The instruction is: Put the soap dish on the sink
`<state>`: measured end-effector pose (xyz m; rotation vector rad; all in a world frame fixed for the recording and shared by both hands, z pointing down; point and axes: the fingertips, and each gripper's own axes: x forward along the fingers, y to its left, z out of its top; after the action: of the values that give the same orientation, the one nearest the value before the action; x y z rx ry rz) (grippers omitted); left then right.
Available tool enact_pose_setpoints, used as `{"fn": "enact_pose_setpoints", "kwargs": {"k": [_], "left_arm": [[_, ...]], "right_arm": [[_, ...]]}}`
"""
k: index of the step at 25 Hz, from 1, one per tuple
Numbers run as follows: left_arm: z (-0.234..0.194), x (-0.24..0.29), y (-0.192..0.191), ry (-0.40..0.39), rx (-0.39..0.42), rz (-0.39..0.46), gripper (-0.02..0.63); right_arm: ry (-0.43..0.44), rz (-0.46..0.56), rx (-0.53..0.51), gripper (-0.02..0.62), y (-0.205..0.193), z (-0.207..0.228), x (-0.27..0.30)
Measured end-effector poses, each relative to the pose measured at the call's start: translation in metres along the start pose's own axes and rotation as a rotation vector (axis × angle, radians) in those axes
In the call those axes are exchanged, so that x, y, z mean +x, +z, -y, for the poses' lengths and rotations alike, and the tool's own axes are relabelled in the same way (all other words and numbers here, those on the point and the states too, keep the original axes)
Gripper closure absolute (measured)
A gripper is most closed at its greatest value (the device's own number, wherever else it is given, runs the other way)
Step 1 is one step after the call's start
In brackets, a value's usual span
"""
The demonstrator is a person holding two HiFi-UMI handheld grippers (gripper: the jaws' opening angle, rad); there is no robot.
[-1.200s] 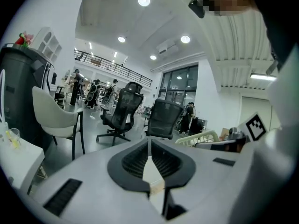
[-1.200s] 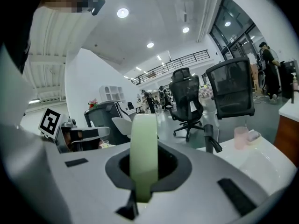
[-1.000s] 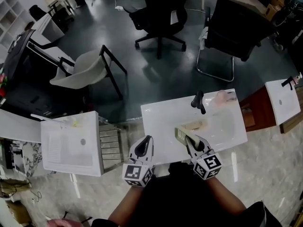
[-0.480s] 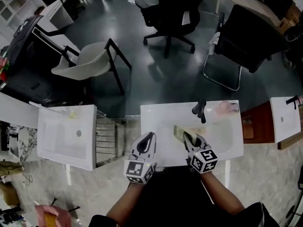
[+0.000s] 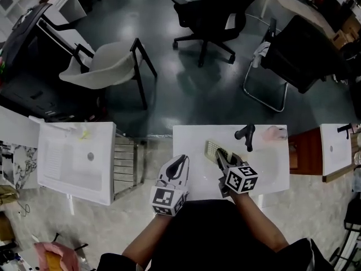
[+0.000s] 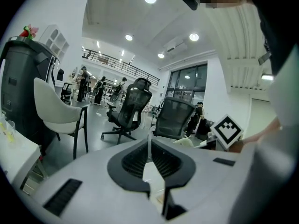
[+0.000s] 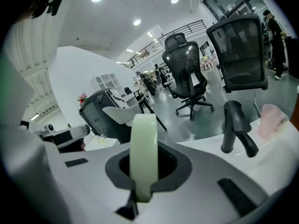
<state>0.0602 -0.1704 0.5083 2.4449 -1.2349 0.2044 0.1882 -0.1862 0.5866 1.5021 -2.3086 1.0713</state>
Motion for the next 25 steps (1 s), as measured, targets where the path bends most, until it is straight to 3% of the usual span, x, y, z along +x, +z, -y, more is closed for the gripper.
{"fn": "enact_pose_setpoints", "kwargs": {"k": [17, 25], "left_arm": [[-0.062, 0.014, -0.002, 0.045, -0.077, -0.004, 0.580], [-0.082, 0.014, -0.010, 0.066, -0.114, -0.016, 0.580]], "right_arm": [[0.049, -0.247, 0.118, 0.588, -0.048, 0.002, 0.127], [0.061, -0.280, 0.163, 0.588, -0.049, 0.001, 0.171]]}}
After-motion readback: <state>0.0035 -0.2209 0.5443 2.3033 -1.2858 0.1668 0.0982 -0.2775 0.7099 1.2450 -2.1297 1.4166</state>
